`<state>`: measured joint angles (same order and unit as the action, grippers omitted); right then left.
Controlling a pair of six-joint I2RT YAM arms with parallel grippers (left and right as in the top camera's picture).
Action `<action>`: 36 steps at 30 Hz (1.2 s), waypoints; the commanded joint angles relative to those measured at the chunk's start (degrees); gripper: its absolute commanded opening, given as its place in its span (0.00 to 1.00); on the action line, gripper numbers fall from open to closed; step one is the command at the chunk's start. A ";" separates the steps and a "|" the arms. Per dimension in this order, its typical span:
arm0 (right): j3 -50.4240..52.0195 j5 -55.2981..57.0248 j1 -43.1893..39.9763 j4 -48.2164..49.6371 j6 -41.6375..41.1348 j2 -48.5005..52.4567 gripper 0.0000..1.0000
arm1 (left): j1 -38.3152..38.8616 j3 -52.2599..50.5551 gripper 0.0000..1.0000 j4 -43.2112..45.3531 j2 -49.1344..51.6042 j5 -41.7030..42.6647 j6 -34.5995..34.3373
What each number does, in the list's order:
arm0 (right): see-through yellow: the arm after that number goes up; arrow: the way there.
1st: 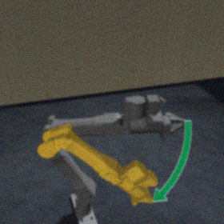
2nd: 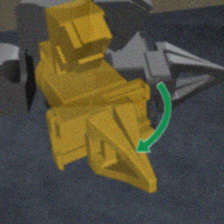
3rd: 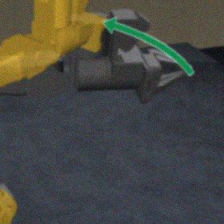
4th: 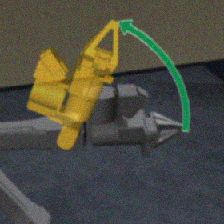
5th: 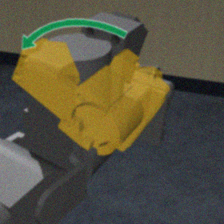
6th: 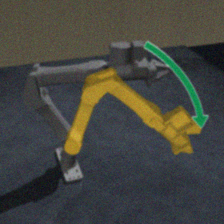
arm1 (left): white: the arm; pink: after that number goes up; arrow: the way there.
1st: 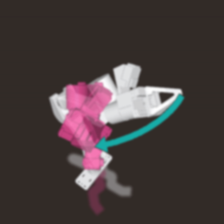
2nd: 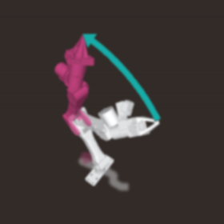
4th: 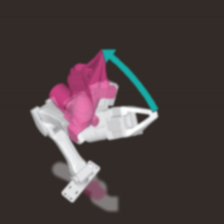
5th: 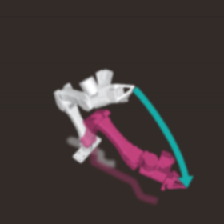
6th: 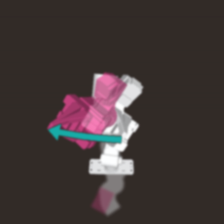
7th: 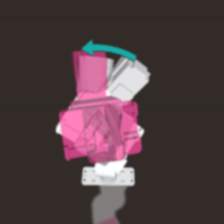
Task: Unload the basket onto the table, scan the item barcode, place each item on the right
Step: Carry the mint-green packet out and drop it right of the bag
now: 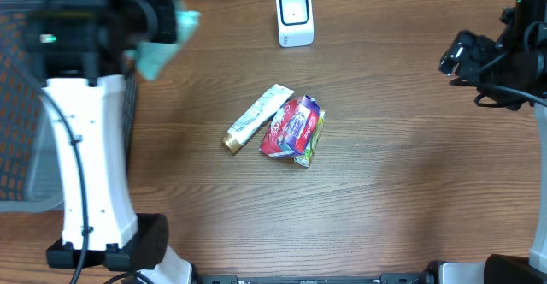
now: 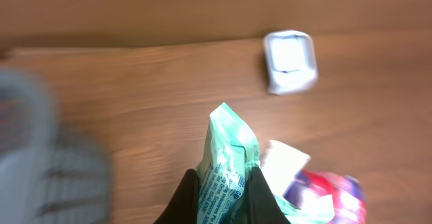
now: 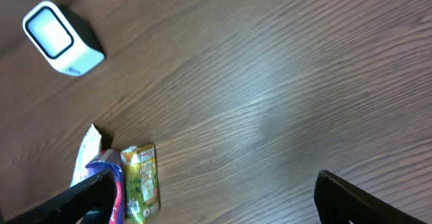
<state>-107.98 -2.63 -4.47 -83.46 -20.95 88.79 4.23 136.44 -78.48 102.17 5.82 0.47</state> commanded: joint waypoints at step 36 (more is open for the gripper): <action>-7.87 0.00 -11.41 -2.14 1.55 -0.66 1.00 | 32.06 -0.46 0.68 8.72 31.54 17.64 3.13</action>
<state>-114.34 -2.72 -15.73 -85.30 -19.68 88.79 38.22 132.00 -68.75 134.54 23.81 3.31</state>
